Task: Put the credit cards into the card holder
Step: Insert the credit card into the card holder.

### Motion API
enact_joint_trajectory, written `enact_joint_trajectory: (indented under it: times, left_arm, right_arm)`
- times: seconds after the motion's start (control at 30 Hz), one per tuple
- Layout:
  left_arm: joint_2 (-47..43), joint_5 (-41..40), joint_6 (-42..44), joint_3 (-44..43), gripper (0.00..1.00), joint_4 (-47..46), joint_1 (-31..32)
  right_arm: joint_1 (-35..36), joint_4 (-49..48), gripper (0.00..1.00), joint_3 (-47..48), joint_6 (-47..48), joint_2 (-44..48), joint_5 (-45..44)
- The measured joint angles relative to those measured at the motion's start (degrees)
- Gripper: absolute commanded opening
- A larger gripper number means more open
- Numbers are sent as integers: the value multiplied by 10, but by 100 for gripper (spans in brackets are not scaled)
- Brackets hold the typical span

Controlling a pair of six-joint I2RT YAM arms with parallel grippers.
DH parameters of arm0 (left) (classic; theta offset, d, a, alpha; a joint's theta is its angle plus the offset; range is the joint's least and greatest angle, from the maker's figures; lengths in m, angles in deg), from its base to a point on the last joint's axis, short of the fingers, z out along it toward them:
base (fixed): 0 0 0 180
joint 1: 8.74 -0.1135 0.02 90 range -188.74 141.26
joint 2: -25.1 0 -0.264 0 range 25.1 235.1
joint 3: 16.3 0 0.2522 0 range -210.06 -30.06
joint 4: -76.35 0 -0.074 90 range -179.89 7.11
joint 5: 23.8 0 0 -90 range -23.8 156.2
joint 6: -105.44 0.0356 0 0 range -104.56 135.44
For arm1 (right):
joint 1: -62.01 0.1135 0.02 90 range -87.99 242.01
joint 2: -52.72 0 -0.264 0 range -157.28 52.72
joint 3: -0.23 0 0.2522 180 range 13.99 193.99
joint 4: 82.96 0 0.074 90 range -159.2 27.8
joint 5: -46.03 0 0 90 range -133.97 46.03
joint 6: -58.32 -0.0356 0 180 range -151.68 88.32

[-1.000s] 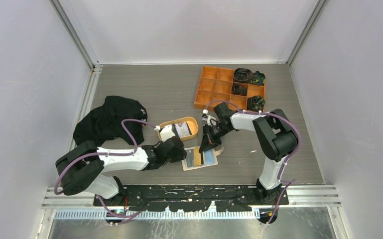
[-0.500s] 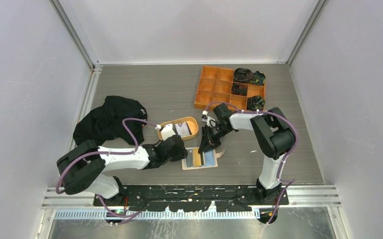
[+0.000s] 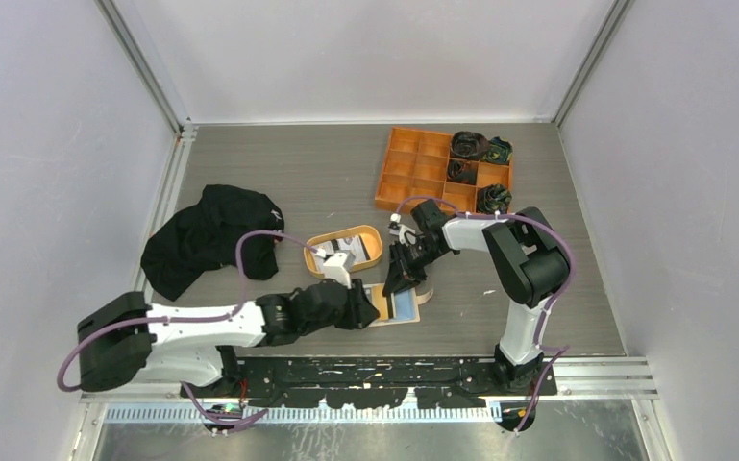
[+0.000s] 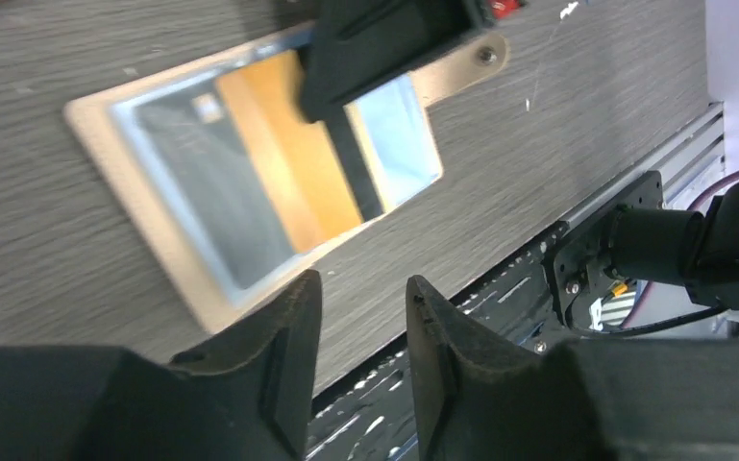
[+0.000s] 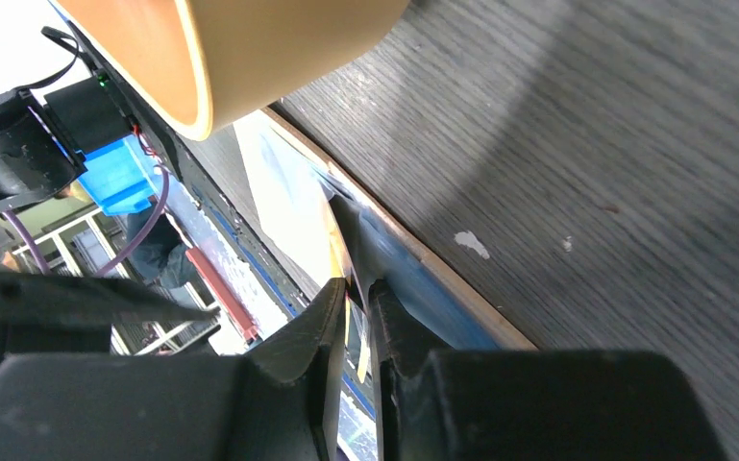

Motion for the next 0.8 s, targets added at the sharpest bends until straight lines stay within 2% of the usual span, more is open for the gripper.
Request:
enact_joint_trajectory:
  times: [0.07,0.17,0.4,0.8]
  left_arm:
    - [30,-19,1,-27,33,-2,31]
    - [108,-53,-2,-99,32,9,63]
    - [261,-151,-19,-293,32,134,111]
    - [353,-188,-15,-352,34,200,116]
  right_arm:
    - [0,0,20,0,0,0,-1]
    - [0,0,20,0,0,-1,-2]
    - [0,1,20,1,0,-1,-4]
    - [0,5,20,3,1,-1,-7]
